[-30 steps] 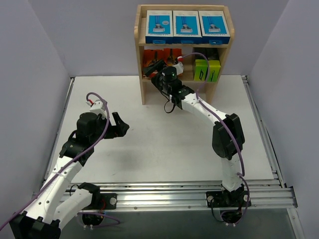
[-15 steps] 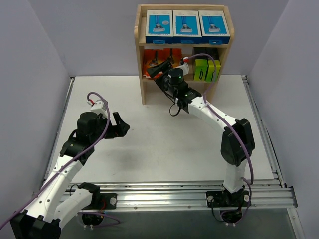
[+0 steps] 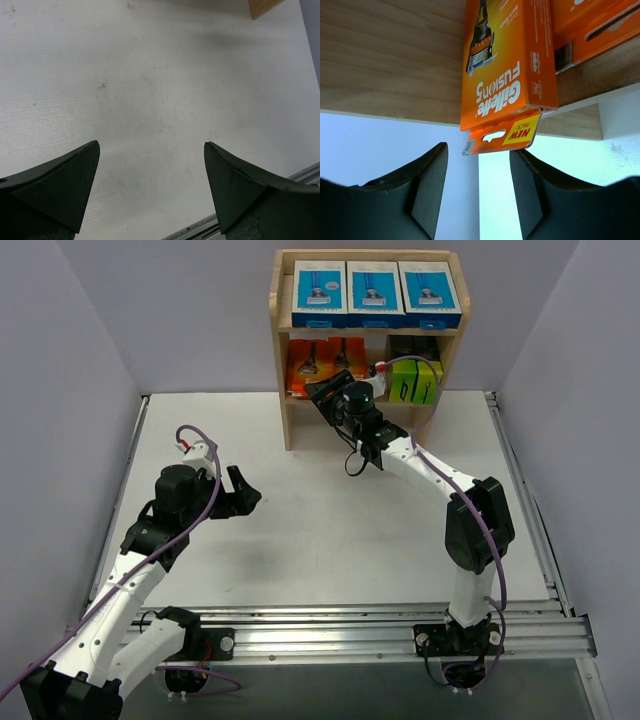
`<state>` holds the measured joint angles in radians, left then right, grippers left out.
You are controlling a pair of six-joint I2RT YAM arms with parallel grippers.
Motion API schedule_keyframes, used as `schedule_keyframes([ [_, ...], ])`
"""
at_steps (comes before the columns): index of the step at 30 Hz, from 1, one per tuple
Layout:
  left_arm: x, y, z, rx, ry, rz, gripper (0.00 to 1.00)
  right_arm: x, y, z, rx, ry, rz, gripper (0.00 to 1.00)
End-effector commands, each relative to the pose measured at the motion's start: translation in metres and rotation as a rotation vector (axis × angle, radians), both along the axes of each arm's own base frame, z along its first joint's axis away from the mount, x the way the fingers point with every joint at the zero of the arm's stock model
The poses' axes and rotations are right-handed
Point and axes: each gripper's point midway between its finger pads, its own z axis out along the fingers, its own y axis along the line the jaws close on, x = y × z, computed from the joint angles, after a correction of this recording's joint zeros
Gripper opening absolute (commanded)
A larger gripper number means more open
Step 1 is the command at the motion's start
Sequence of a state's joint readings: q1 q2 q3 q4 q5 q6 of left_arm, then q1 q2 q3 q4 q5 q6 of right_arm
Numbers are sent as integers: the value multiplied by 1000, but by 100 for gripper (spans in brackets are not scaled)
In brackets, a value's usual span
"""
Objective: Place and organize the shaving razors onto the shelf
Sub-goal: Place the shaving razor onto shelf
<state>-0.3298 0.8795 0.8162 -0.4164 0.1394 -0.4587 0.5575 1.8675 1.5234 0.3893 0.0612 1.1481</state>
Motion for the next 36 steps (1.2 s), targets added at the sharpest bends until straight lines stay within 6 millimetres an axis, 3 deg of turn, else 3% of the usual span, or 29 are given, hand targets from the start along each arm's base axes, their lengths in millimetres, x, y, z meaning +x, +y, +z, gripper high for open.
schedule_keyframes([
  [1, 4, -2, 22, -15, -56, -13, 94, -7, -10, 52, 79, -101, -2, 47],
  [18, 4, -2, 23, -19, -60, -19, 94, -3, -12, 51, 109, -105, 0, 4],
  [27, 3, -3, 23, -21, -59, -19, 94, 3, -10, 58, 131, -122, 10, 2],
  [36, 3, -3, 24, -22, -62, -19, 94, 16, 2, 53, 154, -114, 63, 0],
])
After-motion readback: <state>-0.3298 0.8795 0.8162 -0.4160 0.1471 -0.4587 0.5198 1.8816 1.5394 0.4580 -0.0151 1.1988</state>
